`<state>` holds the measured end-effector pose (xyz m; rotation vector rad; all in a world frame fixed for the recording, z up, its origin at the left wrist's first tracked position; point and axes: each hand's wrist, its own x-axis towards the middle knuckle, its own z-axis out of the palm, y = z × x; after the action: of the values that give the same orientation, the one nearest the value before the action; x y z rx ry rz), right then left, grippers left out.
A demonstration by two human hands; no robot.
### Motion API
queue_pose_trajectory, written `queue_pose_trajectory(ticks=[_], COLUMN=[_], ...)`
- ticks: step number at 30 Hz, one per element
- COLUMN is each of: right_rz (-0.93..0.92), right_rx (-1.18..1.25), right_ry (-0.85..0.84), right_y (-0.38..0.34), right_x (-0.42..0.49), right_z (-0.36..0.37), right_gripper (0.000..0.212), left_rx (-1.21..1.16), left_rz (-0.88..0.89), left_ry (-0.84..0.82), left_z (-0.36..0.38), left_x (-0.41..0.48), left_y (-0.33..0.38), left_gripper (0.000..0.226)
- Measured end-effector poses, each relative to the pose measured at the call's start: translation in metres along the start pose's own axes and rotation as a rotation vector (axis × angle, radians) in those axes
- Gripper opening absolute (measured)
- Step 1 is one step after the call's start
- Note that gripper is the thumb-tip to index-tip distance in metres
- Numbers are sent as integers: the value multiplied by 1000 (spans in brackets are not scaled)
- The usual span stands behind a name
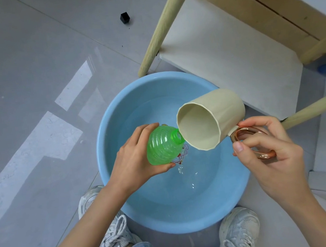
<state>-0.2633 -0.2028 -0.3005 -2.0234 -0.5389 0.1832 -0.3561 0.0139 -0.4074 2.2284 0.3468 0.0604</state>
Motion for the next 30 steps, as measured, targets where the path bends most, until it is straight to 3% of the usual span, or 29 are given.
queue_pose_trajectory(ticks=[13,30], right_rz=[-129,-217], right_rx=[-160,-224], right_ry=[-7,-7], right_y=[-5,-11], right_x=[2,3], right_z=[-3,-4], right_gripper=[25,22], left_rx=[-14,4], left_rz=[-3,3], left_ry=[-1,-1], left_z=[0,1], left_x=[2,1], left_y=[4,1], left_gripper=[93,92])
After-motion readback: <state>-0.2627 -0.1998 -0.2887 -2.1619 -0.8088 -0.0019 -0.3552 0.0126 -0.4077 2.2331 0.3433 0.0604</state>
